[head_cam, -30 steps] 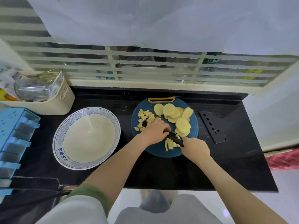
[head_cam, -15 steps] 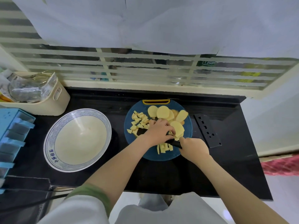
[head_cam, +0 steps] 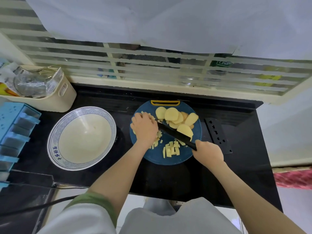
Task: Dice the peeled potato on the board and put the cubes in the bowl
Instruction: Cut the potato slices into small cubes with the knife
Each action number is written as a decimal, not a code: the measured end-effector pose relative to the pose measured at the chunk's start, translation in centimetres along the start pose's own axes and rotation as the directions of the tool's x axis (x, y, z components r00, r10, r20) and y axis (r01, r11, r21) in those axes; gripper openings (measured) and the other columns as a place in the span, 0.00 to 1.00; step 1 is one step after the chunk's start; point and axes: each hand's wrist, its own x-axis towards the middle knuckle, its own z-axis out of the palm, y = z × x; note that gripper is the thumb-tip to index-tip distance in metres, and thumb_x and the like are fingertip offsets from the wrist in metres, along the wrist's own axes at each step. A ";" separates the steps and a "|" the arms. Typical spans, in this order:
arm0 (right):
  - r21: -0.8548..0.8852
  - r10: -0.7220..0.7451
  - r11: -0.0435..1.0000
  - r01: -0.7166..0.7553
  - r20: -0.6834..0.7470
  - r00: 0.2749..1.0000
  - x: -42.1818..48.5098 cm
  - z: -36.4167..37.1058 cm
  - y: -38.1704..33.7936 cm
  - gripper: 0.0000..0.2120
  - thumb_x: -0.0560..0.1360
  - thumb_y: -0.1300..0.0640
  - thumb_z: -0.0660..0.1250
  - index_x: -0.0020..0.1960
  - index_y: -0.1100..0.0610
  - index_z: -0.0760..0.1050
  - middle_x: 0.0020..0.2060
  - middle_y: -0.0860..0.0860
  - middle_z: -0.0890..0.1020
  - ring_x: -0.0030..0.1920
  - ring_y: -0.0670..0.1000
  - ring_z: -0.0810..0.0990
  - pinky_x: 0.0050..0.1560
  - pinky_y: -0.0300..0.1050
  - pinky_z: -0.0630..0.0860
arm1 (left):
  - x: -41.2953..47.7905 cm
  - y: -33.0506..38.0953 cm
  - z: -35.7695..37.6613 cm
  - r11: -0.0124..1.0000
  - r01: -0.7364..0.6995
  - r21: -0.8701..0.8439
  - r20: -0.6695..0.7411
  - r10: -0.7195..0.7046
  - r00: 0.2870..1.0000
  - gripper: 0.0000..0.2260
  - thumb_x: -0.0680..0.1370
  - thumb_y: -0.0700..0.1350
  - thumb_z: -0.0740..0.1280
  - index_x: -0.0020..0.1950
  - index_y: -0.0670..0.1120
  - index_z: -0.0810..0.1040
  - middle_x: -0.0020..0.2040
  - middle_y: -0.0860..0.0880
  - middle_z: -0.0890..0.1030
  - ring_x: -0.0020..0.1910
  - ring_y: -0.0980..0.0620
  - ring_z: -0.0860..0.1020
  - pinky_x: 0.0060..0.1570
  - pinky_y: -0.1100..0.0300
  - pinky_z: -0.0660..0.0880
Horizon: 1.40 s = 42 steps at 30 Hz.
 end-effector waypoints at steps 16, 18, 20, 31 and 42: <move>0.347 0.205 0.917 -0.195 0.008 0.979 -1.0 0.9 -2.3 0.11 0.80 0.51 0.59 0.43 0.56 0.71 0.33 0.50 0.76 0.32 0.50 0.76 0.28 0.42 0.67 | -5.4 -0.6 2.5 0.719 -0.663 0.208 0.594 0.446 0.670 0.31 0.75 0.61 0.65 0.71 0.46 0.61 0.58 0.44 0.75 0.56 0.44 0.75 0.47 0.55 0.70; 0.361 0.212 0.910 -0.202 0.011 0.977 -1.1 1.1 -2.4 0.11 0.80 0.51 0.59 0.43 0.56 0.71 0.33 0.50 0.76 0.32 0.49 0.76 0.29 0.42 0.70 | -5.7 -0.9 2.9 0.756 -0.620 0.211 0.590 0.407 0.697 0.30 0.77 0.57 0.66 0.72 0.45 0.60 0.60 0.44 0.74 0.57 0.44 0.75 0.45 0.56 0.69; 0.370 0.219 0.905 -0.210 0.019 0.976 -1.1 1.4 -2.4 0.10 0.80 0.51 0.59 0.44 0.56 0.72 0.34 0.50 0.77 0.33 0.49 0.77 0.32 0.43 0.73 | -5.8 -1.1 3.1 0.826 -0.550 0.127 0.579 0.389 0.717 0.27 0.77 0.53 0.66 0.71 0.44 0.61 0.60 0.44 0.74 0.57 0.44 0.75 0.45 0.55 0.71; 0.446 0.245 0.863 -0.236 0.039 0.969 -0.9 1.8 -4.2 0.11 0.81 0.51 0.58 0.44 0.55 0.72 0.33 0.50 0.76 0.33 0.51 0.78 0.36 0.47 0.76 | -5.0 -1.4 2.4 0.889 -0.456 0.044 0.467 0.385 0.796 0.14 0.83 0.48 0.53 0.59 0.41 0.71 0.52 0.43 0.78 0.50 0.43 0.77 0.46 0.52 0.71; 0.473 0.258 0.847 -0.243 0.033 0.966 -0.8 1.8 -5.3 0.11 0.80 0.49 0.59 0.46 0.55 0.73 0.33 0.49 0.76 0.34 0.49 0.77 0.37 0.46 0.77 | -4.5 -2.1 3.3 0.948 -0.242 -0.206 0.482 0.313 0.818 0.15 0.82 0.49 0.59 0.63 0.41 0.71 0.55 0.42 0.76 0.54 0.43 0.75 0.51 0.52 0.72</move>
